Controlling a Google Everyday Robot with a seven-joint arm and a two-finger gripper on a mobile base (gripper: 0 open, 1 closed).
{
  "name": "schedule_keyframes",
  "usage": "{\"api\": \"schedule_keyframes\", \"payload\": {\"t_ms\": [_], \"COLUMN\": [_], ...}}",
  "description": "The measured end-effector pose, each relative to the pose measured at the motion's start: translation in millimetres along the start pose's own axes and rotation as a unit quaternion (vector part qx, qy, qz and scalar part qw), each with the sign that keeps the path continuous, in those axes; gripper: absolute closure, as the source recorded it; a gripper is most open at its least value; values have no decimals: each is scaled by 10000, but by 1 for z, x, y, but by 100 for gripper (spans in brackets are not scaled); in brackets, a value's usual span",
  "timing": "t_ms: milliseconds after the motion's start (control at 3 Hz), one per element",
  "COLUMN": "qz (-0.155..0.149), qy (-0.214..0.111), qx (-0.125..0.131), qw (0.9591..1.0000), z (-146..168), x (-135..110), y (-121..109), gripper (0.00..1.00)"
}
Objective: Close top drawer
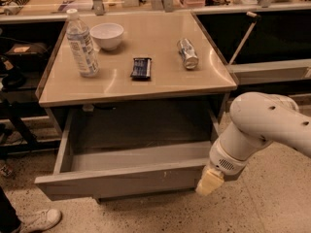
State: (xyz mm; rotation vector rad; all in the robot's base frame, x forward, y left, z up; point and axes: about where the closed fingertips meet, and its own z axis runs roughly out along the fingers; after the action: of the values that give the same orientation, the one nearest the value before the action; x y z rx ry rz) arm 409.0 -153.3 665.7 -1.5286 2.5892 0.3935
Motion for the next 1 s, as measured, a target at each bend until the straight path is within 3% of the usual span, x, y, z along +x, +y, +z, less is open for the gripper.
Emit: {"api": "schedule_keyframes", "payload": {"t_ms": [333,667,1000], "qz": [0,0,0], "qy": [0,0,0], "qx": [0,0,0], "qw": [10000,10000,10000], "z": [0,0,0], "x": [0,0,0], "y": [0,0,0], "gripper": [0,0,19]}}
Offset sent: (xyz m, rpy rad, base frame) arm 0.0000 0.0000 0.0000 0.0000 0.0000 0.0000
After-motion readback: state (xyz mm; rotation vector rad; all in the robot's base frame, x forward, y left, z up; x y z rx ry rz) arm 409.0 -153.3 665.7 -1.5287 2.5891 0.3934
